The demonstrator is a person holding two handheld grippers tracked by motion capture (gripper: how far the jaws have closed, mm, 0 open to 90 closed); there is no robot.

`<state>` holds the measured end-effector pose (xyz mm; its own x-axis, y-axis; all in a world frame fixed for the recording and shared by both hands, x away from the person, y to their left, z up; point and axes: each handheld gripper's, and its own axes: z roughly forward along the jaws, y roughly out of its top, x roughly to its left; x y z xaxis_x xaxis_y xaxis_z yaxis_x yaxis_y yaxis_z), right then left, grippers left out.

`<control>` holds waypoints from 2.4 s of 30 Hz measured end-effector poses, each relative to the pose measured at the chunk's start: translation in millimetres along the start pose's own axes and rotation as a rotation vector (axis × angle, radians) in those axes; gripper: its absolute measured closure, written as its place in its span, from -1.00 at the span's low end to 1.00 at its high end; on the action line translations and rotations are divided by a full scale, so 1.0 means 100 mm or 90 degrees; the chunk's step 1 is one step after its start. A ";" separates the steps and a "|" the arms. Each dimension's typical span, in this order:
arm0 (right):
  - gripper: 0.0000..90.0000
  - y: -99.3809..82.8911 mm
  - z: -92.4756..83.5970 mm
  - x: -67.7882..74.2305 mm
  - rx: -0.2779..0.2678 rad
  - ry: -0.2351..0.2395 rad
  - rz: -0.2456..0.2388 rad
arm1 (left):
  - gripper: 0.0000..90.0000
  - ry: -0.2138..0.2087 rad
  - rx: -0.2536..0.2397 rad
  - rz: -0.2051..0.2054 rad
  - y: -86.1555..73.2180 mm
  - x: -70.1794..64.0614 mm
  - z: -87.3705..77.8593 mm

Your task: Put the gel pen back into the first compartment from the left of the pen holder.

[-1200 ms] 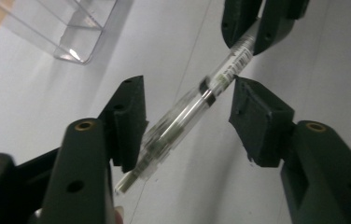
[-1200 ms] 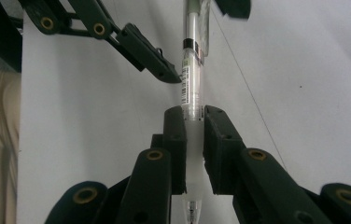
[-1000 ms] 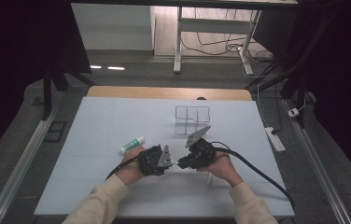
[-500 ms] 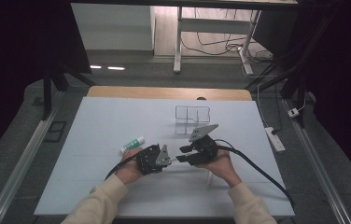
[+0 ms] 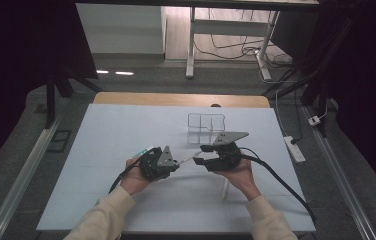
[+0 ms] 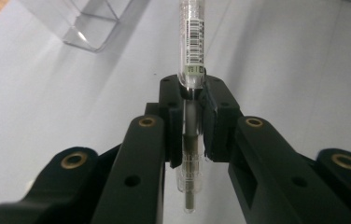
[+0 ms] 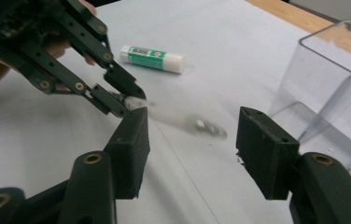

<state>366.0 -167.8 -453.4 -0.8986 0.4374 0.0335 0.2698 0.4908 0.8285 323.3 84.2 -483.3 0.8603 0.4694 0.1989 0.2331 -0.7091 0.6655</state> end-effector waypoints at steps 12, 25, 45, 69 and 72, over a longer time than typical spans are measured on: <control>-0.16 -0.04 -0.04 -0.06 -0.040 -0.015 0.033 | 0.75 0.007 -0.066 -0.060 -0.07 0.11 -0.10; -0.23 -0.06 0.02 -0.03 -0.052 0.000 0.042 | 0.75 0.011 -0.097 -0.074 -0.08 0.12 -0.12; -0.18 -0.05 0.06 0.01 -0.088 0.015 0.048 | 0.75 -0.006 -0.086 -0.061 -0.03 0.03 -0.01; 0.67 -0.04 0.10 0.07 -0.125 0.095 0.049 | 0.71 -0.011 -0.063 -0.039 0.03 -0.06 0.09; 0.73 -0.03 0.10 0.08 -0.131 0.116 0.045 | 0.70 -0.011 -0.065 -0.039 0.03 -0.06 0.09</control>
<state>361.7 -158.6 -460.8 -0.9324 0.3131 0.1806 0.2754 0.2919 0.9159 323.2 74.3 -488.6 0.8537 0.5006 0.1432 0.2389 -0.6210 0.7465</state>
